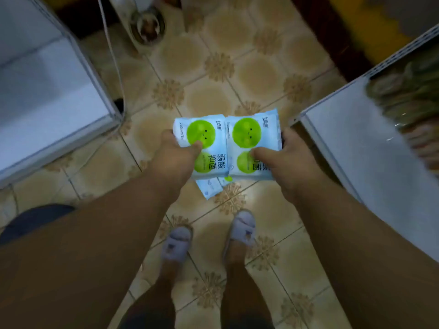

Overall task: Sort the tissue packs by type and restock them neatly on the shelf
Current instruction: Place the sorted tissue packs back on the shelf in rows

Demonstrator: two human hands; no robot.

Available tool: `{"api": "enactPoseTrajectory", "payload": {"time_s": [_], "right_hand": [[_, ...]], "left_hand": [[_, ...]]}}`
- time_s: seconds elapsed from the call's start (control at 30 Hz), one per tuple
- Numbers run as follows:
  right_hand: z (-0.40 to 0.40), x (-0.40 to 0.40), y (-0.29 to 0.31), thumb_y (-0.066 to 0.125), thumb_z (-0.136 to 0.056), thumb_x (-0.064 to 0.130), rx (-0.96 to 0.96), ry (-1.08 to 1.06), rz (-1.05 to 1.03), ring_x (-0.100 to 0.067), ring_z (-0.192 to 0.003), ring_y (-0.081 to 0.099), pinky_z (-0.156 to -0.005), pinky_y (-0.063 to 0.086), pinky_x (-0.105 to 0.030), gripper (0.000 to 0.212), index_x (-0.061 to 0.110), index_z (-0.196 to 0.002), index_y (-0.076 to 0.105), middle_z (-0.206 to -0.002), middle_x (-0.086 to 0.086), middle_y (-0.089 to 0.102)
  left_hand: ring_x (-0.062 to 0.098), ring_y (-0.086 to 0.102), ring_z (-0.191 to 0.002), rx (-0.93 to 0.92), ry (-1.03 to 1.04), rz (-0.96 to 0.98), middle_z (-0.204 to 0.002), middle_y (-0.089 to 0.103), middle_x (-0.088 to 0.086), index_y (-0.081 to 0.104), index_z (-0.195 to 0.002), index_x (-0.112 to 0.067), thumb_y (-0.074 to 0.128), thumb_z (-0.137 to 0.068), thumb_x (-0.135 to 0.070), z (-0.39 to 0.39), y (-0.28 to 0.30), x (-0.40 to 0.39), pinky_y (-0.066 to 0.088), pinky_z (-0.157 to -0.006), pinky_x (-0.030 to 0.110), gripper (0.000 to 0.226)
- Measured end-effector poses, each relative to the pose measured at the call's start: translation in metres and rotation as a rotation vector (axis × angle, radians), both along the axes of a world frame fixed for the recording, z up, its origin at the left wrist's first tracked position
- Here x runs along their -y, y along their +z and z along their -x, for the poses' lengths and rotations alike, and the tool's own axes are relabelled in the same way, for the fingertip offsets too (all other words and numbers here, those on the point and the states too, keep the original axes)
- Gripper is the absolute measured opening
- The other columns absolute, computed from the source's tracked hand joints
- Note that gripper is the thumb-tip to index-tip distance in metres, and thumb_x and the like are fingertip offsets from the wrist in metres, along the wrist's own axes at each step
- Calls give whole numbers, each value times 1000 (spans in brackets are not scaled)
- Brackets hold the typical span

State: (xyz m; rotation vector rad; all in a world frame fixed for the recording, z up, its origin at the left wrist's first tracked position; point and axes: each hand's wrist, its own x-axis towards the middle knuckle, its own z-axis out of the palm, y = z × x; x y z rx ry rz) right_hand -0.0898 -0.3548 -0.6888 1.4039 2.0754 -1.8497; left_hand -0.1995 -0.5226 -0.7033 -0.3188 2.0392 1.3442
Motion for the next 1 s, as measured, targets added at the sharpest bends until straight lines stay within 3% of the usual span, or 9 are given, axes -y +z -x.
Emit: {"api": "enactPoseTrajectory", "payload": {"time_s": [0.17, 0.27, 0.33, 0.47, 0.57, 0.7, 0.8, 0.93, 1.0], "right_hand": [[-7, -12, 237, 73, -79, 12, -139, -77, -253, -10, -86, 67, -72, 55, -25, 34, 25, -106, 57, -95, 9, 68], [-32, -11, 344, 75, -78, 19, -256, -172, -385, -10, -89, 66, -78, 55, -30, 38, 26, -108, 55, -99, 8, 66], [-53, -8, 399, 73, -82, 16, -306, -234, -428, -8, -85, 65, -70, 55, -22, 33, 25, -105, 52, -99, 5, 64], [-107, -6, 485, 65, -78, 17, -373, -341, -468, -21, -87, 69, -73, 60, -41, 29, 28, -101, 51, -101, -1, 67], [-158, -16, 543, 64, -84, 13, -362, -346, -642, -14, -79, 63, -63, 50, -19, 23, 26, -98, 50, -90, 7, 64], [-239, -37, 615, 69, -79, 19, -287, -358, -801, -13, -82, 63, -70, 52, -30, 31, 30, -102, 52, -90, 8, 64], [-297, -57, 656, 70, -79, 16, -251, -386, -910, -16, -81, 62, -69, 50, -33, 29, 24, -101, 54, -90, 2, 64], [-355, -87, 688, 73, -71, 26, -322, -490, -954, -22, -85, 68, -80, 57, -45, 36, 26, -103, 57, -94, 0, 69], [-377, -105, 698, 74, -75, 22, -362, -517, -970, -17, -83, 69, -80, 58, -43, 36, 29, -105, 57, -94, 3, 70]], "left_hand": [[19, 71, -94, -135, -189, -232, -104, 72, -1, 56, -117, -22, 76, -74, -33, 12, 223, -38, 57, -88, 47, 48], [18, 68, -98, -289, -294, -361, -107, 67, -1, 51, -111, -26, 73, -85, -19, 6, 326, -57, 56, -90, 47, 34], [21, 67, -101, -379, -364, -423, -109, 65, -1, 47, -112, -26, 71, -88, -18, -5, 383, -66, 55, -90, 47, 36], [16, 67, -96, -527, -525, -524, -103, 65, -6, 46, -113, -26, 71, -89, -19, -37, 474, -86, 56, -84, 36, 35], [6, 64, -90, -649, -657, -553, -108, 65, -6, 47, -117, -27, 70, -89, -25, -70, 534, -105, 53, -74, 22, 36], [16, 64, -102, -790, -818, -547, -114, 66, -7, 49, -124, -27, 74, -82, -38, -123, 606, -143, 52, -92, 39, 49], [16, 60, -101, -850, -883, -588, -109, 62, -11, 46, -122, -29, 71, -86, -37, -174, 644, -178, 46, -89, 33, 45], [22, 67, -93, -691, -747, -825, -102, 69, -2, 55, -101, -32, 71, -73, -44, -247, 670, -228, 55, -87, 46, 34], [24, 68, -95, -621, -694, -916, -101, 70, -2, 56, -99, -36, 70, -77, -40, -272, 681, -251, 55, -88, 50, 27]]}}
